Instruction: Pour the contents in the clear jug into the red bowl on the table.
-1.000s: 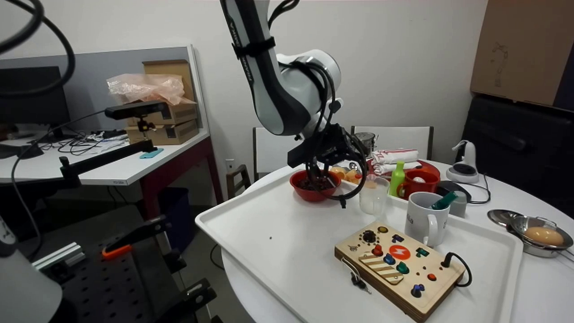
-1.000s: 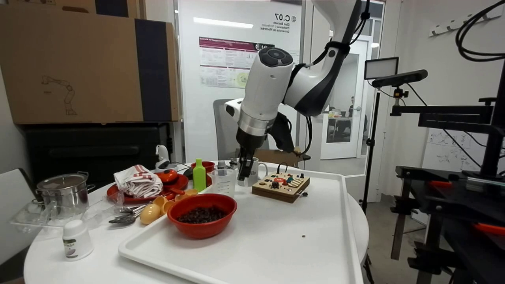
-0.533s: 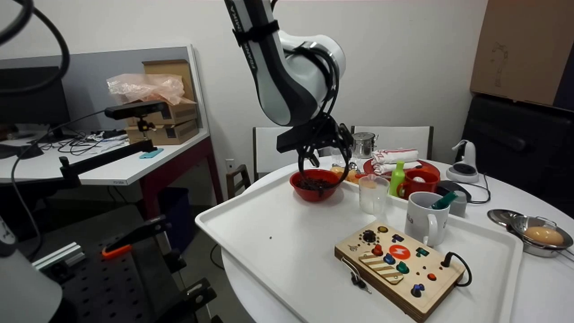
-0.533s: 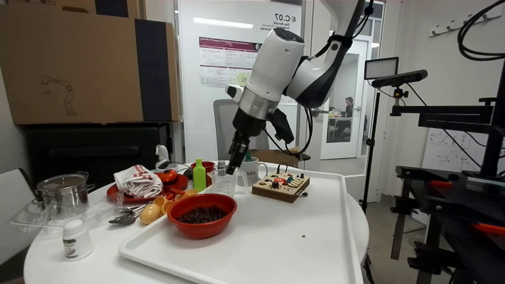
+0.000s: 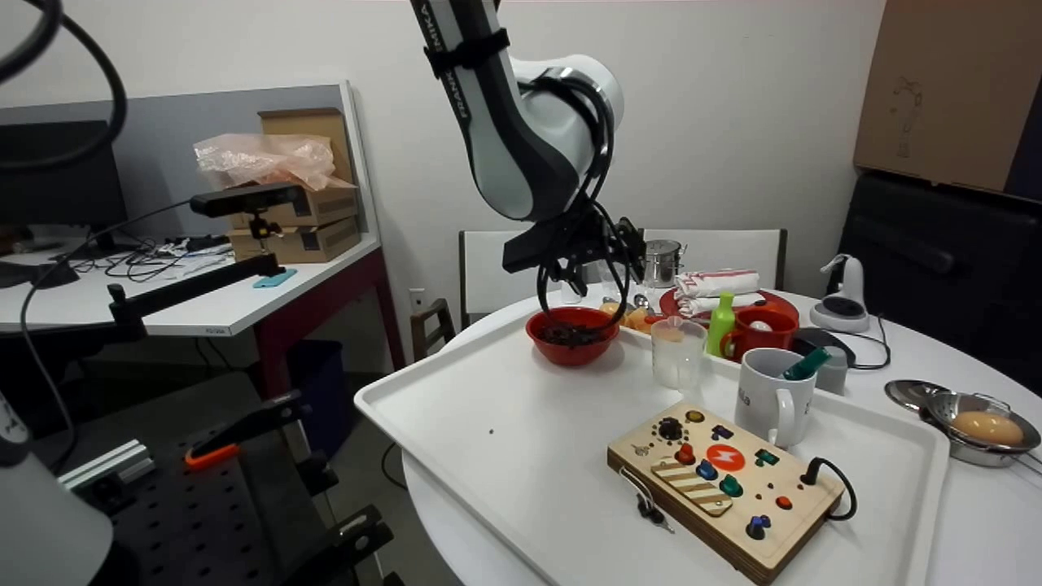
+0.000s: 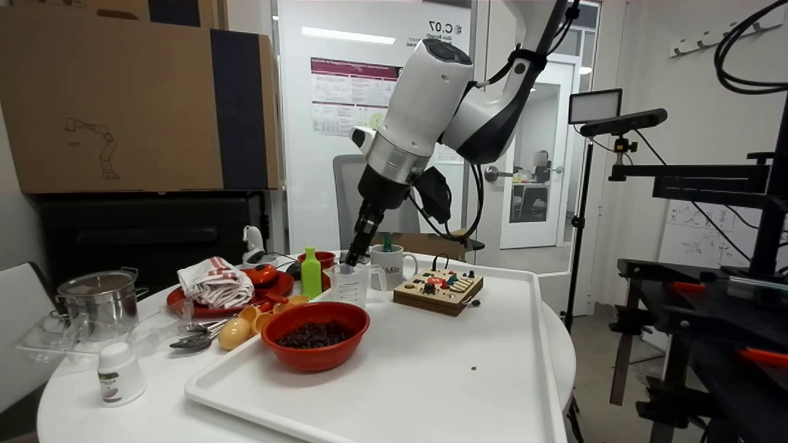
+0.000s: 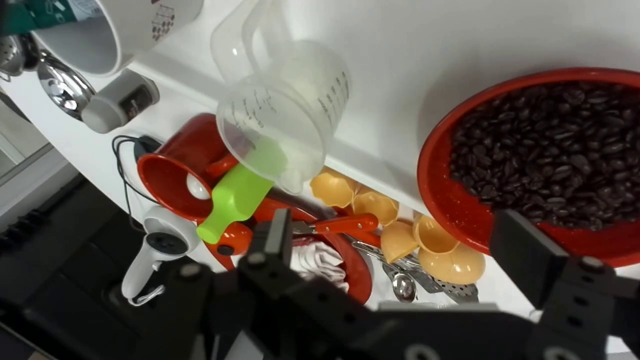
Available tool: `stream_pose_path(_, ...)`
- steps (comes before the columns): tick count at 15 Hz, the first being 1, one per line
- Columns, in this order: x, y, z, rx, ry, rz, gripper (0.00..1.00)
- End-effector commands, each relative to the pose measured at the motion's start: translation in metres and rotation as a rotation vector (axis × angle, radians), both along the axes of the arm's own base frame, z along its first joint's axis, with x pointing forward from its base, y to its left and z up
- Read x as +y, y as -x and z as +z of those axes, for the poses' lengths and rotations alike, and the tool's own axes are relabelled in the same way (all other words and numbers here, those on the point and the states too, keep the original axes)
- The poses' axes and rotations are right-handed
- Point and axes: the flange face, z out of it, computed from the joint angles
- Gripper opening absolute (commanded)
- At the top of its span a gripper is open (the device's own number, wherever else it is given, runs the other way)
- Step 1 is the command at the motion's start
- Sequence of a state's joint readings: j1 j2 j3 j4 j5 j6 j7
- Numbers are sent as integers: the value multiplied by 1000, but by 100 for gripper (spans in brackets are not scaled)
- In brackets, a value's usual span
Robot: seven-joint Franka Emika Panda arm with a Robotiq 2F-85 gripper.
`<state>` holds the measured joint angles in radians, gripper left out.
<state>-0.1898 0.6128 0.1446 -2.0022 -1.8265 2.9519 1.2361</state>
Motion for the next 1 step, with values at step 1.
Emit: stream_pose_path(1,0,0,0,0,0,0,100)
